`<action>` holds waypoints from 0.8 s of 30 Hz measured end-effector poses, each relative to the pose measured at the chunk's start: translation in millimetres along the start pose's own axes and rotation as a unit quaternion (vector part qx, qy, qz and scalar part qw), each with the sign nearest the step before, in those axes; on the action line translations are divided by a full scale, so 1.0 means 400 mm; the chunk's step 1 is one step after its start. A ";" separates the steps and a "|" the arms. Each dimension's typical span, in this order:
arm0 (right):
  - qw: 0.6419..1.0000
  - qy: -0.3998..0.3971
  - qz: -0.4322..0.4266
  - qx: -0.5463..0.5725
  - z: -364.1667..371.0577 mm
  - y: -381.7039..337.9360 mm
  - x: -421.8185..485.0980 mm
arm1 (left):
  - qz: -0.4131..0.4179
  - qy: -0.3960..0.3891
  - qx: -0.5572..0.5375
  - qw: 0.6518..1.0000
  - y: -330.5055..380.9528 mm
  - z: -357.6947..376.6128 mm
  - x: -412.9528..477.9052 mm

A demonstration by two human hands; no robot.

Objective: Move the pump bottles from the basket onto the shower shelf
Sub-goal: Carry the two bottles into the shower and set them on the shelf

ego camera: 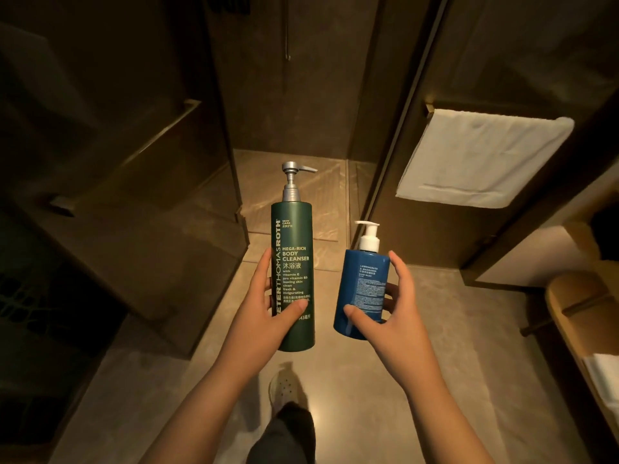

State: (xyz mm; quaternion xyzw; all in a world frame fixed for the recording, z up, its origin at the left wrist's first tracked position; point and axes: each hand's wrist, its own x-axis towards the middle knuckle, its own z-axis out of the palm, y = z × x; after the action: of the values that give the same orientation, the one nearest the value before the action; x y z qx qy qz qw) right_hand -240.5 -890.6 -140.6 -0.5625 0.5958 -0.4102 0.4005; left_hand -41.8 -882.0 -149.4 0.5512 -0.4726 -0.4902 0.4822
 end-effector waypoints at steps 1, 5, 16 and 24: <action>1.000 0.002 -0.001 -0.001 0.005 -0.006 0.043 | 0.007 -0.003 -0.008 1.000 0.003 0.000 0.049; 1.000 -0.007 -0.011 -0.013 0.037 -0.069 0.244 | 0.035 -0.008 -0.035 0.999 0.037 -0.021 0.259; 0.999 -0.016 -0.040 -0.022 0.210 -0.175 0.634 | 0.025 -0.008 -0.057 0.998 0.066 -0.141 0.649; 0.997 -0.068 -0.035 -0.026 0.294 -0.174 0.821 | 0.020 0.055 -0.039 0.998 0.057 -0.192 0.804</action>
State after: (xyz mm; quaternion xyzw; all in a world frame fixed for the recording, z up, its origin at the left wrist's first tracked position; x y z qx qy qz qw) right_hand -121.5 -1225.2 -120.5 -0.6198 0.5576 -0.3695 0.4104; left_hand 56.9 -1198.5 -149.7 0.5486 -0.4367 -0.4672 0.5386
